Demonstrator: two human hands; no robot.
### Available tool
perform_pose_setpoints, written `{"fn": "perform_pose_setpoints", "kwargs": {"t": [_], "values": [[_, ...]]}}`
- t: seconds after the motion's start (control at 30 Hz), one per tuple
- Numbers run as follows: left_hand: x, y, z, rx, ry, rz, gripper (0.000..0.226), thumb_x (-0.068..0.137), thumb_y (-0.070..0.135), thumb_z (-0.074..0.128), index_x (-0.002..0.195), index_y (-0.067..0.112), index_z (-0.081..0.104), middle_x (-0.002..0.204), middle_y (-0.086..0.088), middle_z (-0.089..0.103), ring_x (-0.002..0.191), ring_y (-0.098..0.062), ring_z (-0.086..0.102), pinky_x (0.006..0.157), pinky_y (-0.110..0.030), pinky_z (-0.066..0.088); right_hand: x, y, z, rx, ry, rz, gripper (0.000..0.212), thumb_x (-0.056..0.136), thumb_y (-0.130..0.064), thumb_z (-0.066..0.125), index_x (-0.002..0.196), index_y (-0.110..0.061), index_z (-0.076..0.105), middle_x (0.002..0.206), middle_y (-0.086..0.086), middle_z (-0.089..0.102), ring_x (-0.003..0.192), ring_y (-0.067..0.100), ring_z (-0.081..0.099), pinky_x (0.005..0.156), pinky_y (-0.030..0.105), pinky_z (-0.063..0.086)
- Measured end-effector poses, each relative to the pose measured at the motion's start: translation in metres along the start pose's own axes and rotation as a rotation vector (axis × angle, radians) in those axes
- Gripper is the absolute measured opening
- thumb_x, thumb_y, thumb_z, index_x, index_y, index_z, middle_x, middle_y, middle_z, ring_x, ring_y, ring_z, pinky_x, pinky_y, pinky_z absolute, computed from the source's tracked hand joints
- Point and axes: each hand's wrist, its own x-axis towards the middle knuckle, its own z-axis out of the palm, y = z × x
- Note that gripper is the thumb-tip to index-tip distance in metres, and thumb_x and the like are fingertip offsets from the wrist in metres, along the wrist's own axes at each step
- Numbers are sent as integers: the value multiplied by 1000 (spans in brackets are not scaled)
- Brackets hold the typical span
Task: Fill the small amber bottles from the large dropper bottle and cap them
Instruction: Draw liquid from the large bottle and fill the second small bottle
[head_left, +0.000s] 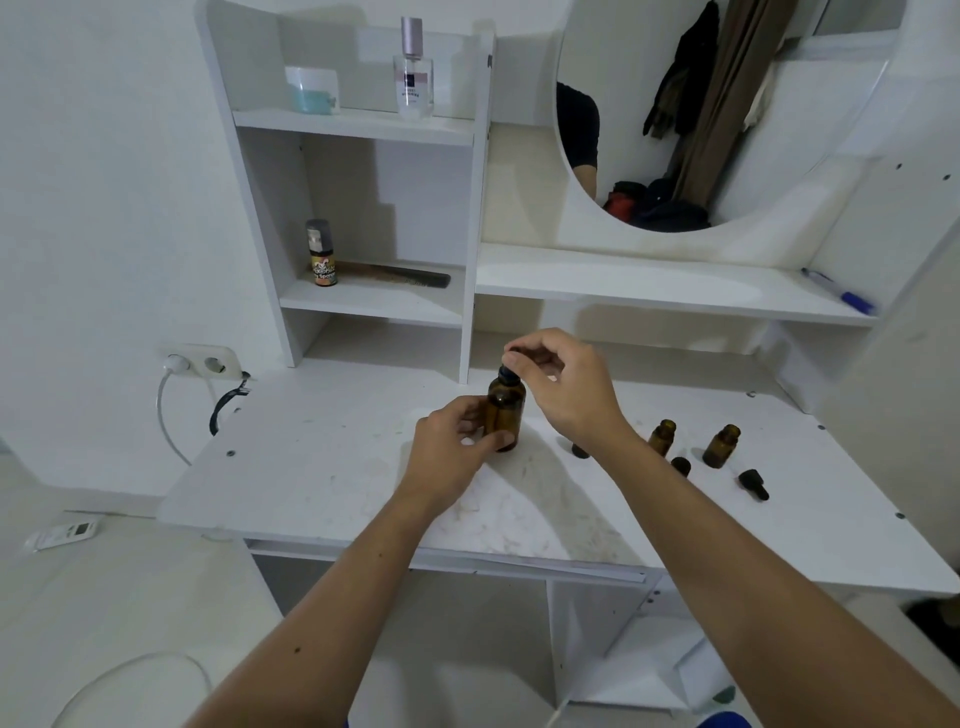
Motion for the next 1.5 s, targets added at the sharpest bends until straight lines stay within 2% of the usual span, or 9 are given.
{"fn": "perform_pose_setpoints", "kwargs": {"t": [0.33,0.57,0.77,0.87,1.0,1.13,1.27,1.37,1.5], "values": [[2,-2,1,-6,-3,-30,56,82,25,87,133,14,67,121,0,75,111,-16,71,106,-40,55,1,-4,3,-41,42,3,7,96,-16,77,89,-15,77,91,-4,76,87,13,72,81,18,57],[1,-1,1,3,-12,-32,54,84,24,86,134,15,67,123,1,75,112,-15,70,107,-40,55,1,-6,3,-64,57,-12,8,95,-15,78,88,-13,78,89,-6,75,86,12,71,80,16,56],[0,1,1,17,-19,-28,52,86,23,84,135,16,66,124,2,73,114,-14,69,107,-32,53,-1,-10,0,-14,63,46,6,99,-20,74,100,-17,79,96,-11,77,90,1,72,82,9,53],[-1,1,0,22,-24,-7,52,85,22,85,133,17,66,121,4,74,111,-11,69,100,-21,53,2,-18,-8,73,115,50,7,99,-15,73,104,-13,78,94,-13,76,86,-10,70,81,6,52],[-4,3,1,33,-18,-15,55,85,24,86,135,18,64,122,6,72,110,-8,67,89,-9,47,8,-31,-22,111,158,7,9,98,-13,74,106,-12,78,99,-9,77,91,-4,71,89,13,54],[-8,4,2,36,-13,-15,54,86,24,85,135,18,63,124,5,72,113,-10,66,97,-21,52,11,-46,-40,159,244,-19,8,99,-15,74,106,-14,77,97,-10,76,90,-2,71,88,14,55],[-14,8,2,54,-13,-26,55,88,25,82,138,17,60,131,0,70,120,-16,66,109,-38,52,10,-53,-62,211,345,-34,9,99,-17,73,108,-15,77,98,-4,78,95,11,74,94,27,61],[-24,12,3,30,51,-57,63,86,30,84,141,17,56,135,1,67,122,-14,62,105,-29,49,0,-52,-81,206,362,-49,10,100,-15,73,108,-13,77,100,-2,78,97,15,75,95,29,61],[-55,24,13,-82,226,-102,60,83,32,87,133,18,57,123,4,68,112,-12,64,94,-18,46,-20,-40,-106,156,377,-29,6,100,-16,73,105,-15,76,97,-5,78,96,15,76,91,22,59]]}}
